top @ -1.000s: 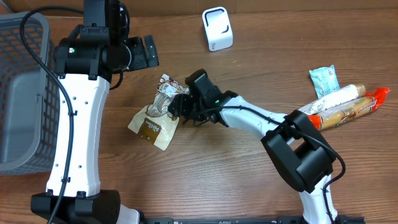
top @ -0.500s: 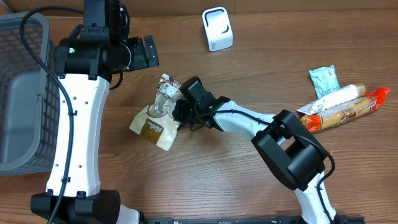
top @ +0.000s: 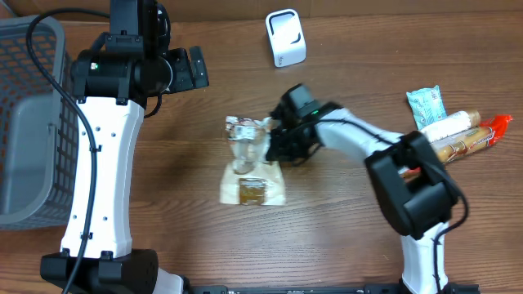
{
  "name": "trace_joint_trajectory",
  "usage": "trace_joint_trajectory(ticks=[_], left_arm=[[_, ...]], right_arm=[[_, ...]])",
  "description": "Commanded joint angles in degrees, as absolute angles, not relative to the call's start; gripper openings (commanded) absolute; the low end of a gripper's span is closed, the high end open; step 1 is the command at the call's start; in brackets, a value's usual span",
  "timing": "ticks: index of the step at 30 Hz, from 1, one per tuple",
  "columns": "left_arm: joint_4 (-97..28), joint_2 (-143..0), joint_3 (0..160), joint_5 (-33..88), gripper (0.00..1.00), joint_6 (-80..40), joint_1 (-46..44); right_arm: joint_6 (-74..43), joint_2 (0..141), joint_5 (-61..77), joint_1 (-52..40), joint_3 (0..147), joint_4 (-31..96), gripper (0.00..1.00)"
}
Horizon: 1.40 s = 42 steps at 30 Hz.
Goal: Scan the item barcode
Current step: 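Grasp the snack bag top with the right gripper and stand it up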
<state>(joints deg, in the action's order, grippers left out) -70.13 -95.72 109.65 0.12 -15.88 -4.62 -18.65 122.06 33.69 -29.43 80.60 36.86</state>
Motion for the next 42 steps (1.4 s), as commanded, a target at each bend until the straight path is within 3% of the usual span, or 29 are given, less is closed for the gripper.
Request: trace_joint_trajectory(ticks=[1, 5, 7, 10, 13, 35, 38, 42], left_arm=[[-70.06, -95.50, 109.38, -0.58, 1.00, -14.76, -4.89], [-70.06, -95.50, 109.38, -0.58, 1.00, -14.76, -4.89], [-70.06, -95.50, 109.38, -0.58, 1.00, -14.76, -4.89], [-70.06, -95.50, 109.38, -0.58, 1.00, -14.76, -4.89], [-70.06, -95.50, 109.38, -0.58, 1.00, -14.76, -4.89], [-70.06, -95.50, 109.38, -0.58, 1.00, -14.76, -4.89], [-70.06, -95.50, 109.38, -0.58, 1.00, -14.76, -4.89], [-70.06, -95.50, 109.38, -0.58, 1.00, -14.76, -4.89]], right_arm=[[-5.82, 116.11, 36.01, -25.74, 80.75, 41.67, 0.04], [-2.63, 113.84, 35.86, -23.46, 80.75, 45.87, 0.04], [-2.63, 113.97, 35.88, -23.44, 80.71, 46.24, 0.19], [-2.85, 114.63, 35.92, -23.70, 80.68, 45.47, 0.52], [-4.78, 115.81, 35.92, -23.83, 80.66, 43.62, 0.61], [-14.31, 131.55, 49.87, -24.05, 80.55, 28.91, 0.60], [-19.27, 133.84, 49.82, -25.06, 80.55, 24.03, 0.55], [-24.03, 135.66, 49.50, -26.41, 80.55, 18.92, 0.36]])
